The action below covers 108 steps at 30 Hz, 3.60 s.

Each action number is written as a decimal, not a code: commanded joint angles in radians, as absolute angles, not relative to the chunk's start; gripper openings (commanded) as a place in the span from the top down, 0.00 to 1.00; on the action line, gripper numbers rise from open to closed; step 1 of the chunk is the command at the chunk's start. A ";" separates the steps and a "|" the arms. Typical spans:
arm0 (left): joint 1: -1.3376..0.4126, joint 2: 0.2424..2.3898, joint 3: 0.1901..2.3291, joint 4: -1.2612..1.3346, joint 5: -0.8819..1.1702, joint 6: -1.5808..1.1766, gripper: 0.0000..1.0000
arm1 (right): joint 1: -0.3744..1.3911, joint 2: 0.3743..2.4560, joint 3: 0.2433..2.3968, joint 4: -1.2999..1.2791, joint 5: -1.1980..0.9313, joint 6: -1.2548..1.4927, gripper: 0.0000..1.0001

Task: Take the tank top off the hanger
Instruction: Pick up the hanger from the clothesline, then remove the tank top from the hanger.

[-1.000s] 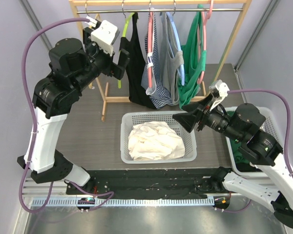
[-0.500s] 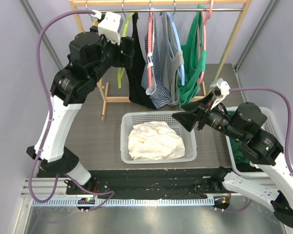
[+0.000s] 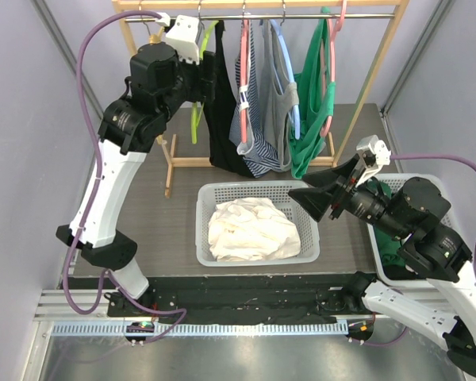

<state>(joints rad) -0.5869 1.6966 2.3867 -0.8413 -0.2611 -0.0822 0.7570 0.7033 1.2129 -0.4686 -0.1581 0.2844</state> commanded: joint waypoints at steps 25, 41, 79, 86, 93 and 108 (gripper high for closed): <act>-0.578 1.743 2.447 -0.749 -0.298 -0.026 1.00 | 0.755 0.672 1.186 -0.446 -0.153 0.268 0.34; -0.578 1.606 2.385 -0.617 -0.374 0.069 1.00 | 0.755 0.701 1.207 -0.445 -0.181 0.268 0.34; -0.612 1.312 2.402 -0.948 0.080 0.175 1.00 | 0.755 0.684 1.243 -0.472 -0.176 0.285 0.34; -0.612 1.302 2.557 -0.917 0.199 0.160 1.00 | 0.755 0.680 1.236 -0.465 -0.175 0.290 0.34; -0.612 1.322 2.683 -0.899 0.294 0.088 1.00 | 0.755 0.684 1.241 -0.465 -0.175 0.288 0.34; -0.611 1.327 2.669 -0.930 0.420 0.081 1.00 | 0.755 0.684 1.236 -0.459 -0.169 0.285 0.34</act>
